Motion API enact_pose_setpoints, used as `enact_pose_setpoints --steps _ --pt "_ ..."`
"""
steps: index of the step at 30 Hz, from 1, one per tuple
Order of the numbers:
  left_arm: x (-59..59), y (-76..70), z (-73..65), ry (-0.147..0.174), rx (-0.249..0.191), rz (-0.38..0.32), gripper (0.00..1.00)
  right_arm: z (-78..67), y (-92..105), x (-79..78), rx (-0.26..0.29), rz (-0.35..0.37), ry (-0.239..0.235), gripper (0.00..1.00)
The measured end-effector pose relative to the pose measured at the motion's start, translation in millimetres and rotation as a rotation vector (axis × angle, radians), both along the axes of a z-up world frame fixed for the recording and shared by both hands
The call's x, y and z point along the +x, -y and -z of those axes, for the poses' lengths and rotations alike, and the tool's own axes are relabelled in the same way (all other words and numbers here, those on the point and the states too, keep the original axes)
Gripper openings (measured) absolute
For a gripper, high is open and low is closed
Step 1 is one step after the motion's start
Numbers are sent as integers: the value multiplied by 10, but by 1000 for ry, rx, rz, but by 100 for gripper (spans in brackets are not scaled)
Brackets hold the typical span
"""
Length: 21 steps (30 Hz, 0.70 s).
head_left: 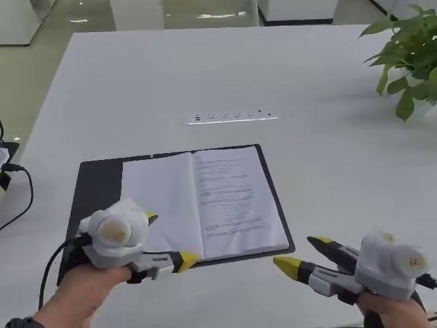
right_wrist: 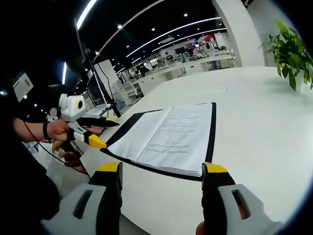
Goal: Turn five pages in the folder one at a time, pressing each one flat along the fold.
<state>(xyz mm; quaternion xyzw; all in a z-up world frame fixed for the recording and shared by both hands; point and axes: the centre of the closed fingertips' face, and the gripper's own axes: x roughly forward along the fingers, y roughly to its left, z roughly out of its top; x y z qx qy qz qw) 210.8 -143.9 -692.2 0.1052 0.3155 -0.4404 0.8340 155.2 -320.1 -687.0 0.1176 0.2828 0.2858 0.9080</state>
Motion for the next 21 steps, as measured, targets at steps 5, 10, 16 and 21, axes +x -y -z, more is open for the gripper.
enact_pose_setpoints --steps 5,10,16,21 --pt "73 361 52 -4 4 72 73 6 22 -8 7 12 -2 65" --pt "154 696 114 -9 4 120 73 9 62 -11 13 26 -1 65" --pt "231 1056 261 -33 20 162 73 31 111 -7 18 38 -8 65" --pt "279 1365 323 -37 28 197 73 51 124 -17 18 32 -15 66"
